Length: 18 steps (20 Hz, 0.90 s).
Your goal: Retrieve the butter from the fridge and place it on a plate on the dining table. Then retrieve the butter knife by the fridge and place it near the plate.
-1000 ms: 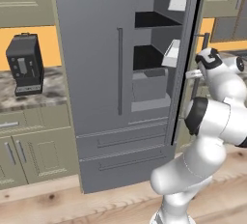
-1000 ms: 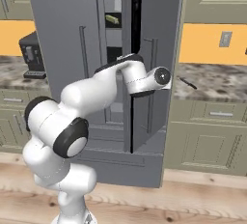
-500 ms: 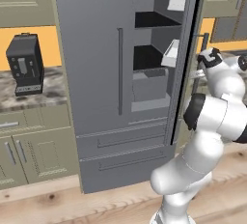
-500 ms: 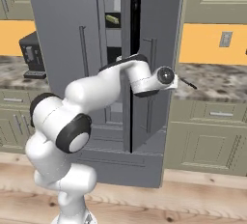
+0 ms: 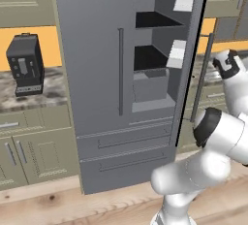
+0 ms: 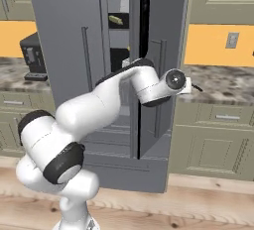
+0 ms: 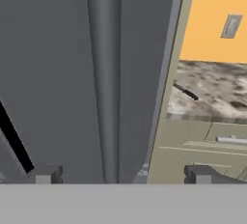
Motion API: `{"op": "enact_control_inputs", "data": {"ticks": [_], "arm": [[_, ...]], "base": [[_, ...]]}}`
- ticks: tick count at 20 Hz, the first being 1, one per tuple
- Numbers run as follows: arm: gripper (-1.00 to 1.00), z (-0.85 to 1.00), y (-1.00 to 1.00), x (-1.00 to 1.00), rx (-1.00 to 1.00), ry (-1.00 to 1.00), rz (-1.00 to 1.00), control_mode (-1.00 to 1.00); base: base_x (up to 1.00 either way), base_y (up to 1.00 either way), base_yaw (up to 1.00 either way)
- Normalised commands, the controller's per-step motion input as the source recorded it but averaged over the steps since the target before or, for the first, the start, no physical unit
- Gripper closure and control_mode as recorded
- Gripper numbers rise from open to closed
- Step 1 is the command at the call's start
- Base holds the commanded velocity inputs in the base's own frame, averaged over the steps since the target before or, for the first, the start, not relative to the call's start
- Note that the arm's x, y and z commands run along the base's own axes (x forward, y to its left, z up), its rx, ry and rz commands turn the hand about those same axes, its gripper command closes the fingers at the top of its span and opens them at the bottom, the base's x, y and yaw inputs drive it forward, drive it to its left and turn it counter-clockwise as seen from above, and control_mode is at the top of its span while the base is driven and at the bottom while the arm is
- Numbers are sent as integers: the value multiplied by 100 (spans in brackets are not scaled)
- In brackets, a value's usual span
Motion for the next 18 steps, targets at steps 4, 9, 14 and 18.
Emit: {"op": "enact_control_inputs", "data": {"ticks": [4,9,14,18], "arm": [[-100,43,51,-91,-20,1,-13,-100],[-100,20,99,-92,-27,4,-22,-100],[-100,8,72,-19,-45,23,-29,-100],[-100,-1,88,25,-38,33,-30,-100]], "base": [[0,0,0],[0,0,0],[0,0,0],[0,0,0]]}}
